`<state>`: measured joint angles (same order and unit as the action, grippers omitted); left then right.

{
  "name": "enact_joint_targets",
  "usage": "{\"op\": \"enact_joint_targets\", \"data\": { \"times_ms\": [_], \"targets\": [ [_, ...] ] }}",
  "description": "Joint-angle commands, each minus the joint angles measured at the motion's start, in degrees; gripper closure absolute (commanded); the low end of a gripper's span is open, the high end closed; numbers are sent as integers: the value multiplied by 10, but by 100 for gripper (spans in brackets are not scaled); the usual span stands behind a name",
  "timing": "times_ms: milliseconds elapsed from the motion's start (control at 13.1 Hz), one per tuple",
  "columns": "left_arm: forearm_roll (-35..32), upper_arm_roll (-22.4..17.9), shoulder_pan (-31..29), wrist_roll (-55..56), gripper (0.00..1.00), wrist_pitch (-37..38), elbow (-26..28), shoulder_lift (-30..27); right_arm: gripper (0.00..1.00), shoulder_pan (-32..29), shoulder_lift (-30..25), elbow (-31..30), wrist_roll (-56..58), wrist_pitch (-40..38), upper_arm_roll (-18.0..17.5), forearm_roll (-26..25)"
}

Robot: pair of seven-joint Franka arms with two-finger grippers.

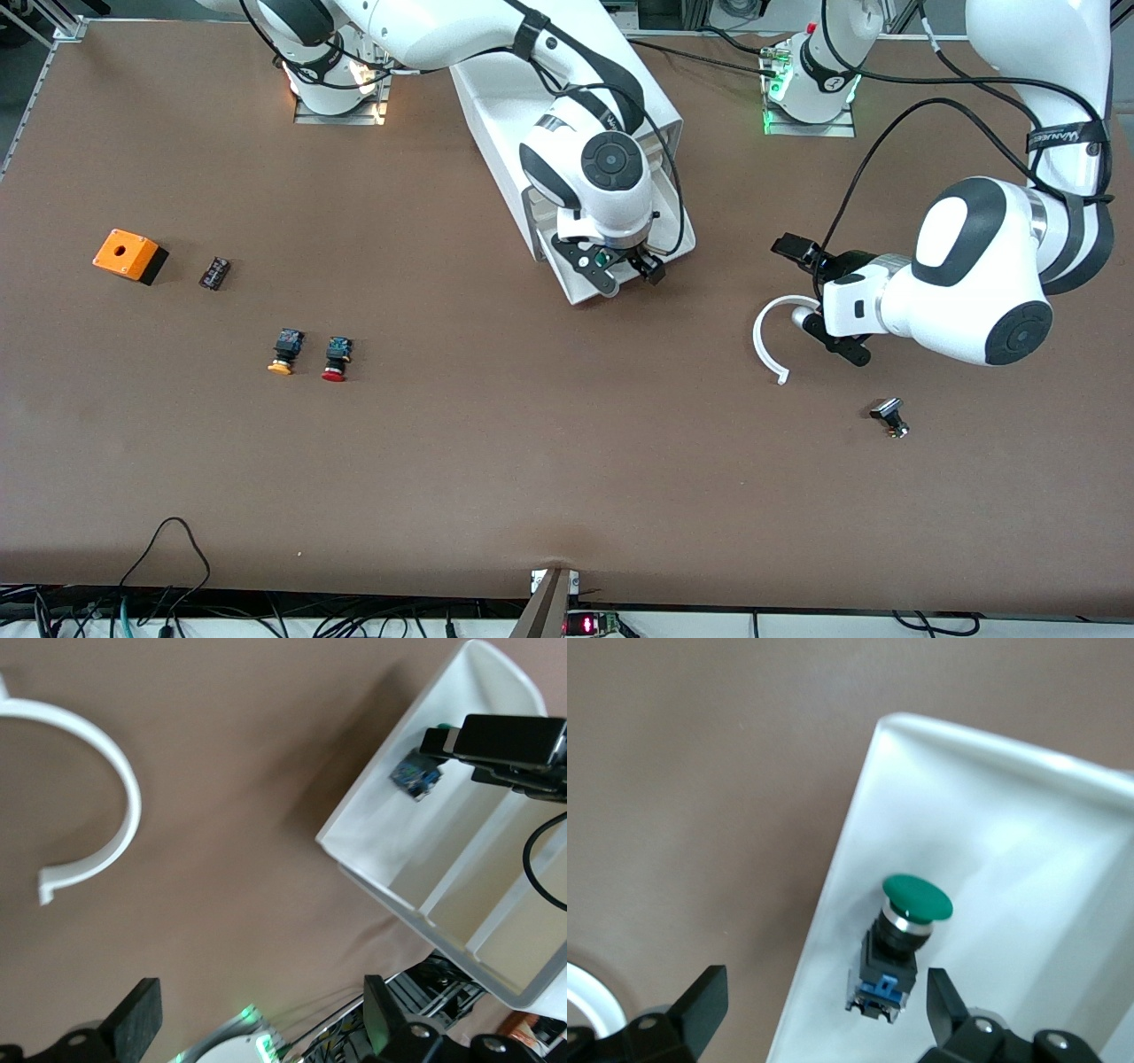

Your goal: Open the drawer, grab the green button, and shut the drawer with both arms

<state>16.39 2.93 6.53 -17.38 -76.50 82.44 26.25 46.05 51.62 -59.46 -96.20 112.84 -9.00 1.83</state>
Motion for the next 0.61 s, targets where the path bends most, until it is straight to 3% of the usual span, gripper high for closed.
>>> {"op": "enact_joint_targets", "data": {
  "times_ms": [0, 152, 228, 381, 533],
  "targets": [
    [-96, 2, 34, 65, 0, 62, -76, -9, 1, 8, 23, 24, -9, -18, -1, 5],
    [-160, 2, 59, 91, 0, 103, -131, -8, 2, 15, 25, 12, -9, -19, -1, 4],
    [-188, -2, 66, 91, 0, 106, -159, -6, 7, 15, 25, 10, -5, -29, -1, 4],
    [-198, -6, 61, 82, 0, 84, -187, 9, 32, 15, 23, 10, 1, -46, -1, 3],
    [-197, -7, 61, 87, 0, 73, -206, 13, 68, 15, 23, 11, 11, -53, -1, 3]
  ]
}}
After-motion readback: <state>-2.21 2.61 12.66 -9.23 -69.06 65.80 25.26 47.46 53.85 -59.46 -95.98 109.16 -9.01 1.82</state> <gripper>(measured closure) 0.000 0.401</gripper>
